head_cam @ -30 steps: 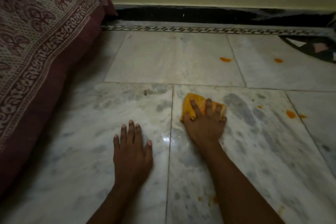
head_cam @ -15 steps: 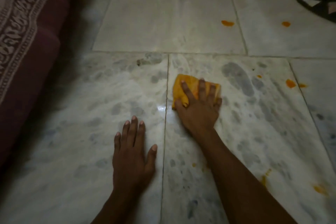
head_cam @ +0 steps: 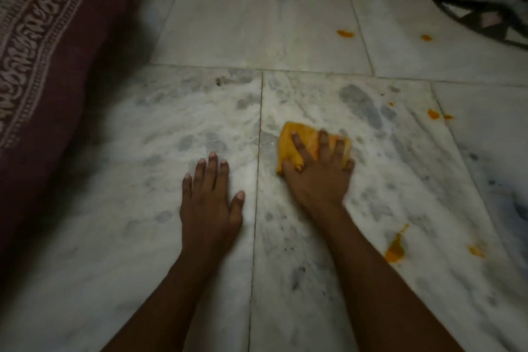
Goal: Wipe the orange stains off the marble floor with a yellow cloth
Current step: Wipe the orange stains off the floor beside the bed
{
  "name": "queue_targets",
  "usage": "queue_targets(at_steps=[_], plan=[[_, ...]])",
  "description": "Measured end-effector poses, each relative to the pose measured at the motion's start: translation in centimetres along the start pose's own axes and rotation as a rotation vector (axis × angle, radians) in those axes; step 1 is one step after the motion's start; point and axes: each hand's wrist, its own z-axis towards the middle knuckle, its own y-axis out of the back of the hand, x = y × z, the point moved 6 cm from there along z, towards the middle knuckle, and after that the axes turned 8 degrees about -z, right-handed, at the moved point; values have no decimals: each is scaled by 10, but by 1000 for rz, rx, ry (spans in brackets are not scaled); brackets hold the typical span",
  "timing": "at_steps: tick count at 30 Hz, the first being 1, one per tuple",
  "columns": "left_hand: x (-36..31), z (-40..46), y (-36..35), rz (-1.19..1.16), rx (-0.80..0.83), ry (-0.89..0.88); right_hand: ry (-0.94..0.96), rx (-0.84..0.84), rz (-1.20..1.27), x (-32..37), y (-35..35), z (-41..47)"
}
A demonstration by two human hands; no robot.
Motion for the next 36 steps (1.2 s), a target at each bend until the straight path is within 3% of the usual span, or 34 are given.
queue_targets(at_steps=[4,9,13,16,20,23,26,29,33,36], plan=[[-5,1,4,20,27,13,272,53,-74,-20,-11,-94],[-8,0,6,24,57,28,74,168,-165,-82,1,-79],[-5,3,4,-17,33,32,-49,24,-16,-40,0,-19],[-2,3,0,-17,12,13,88,-32,11,-6,-7,-39],[-6,0,4,-23,22,17,373,-147,-37,-43,-17,-144],[-5,1,2,-29,32,23,207,-134,-110,-86,-17,-131],[-7,2,-1,-26,33,13,-27,-110,-45,-68,-12,-79],[-8,-2,3,-47,-14,21,97,-57,20,-26,-19,-70],[-24,-48,6,-65,50,35,385,-113,-55,-55,-25,-177],[-39,-120,2,-3,28,34,253,-132,-77,-106,-20,-203]])
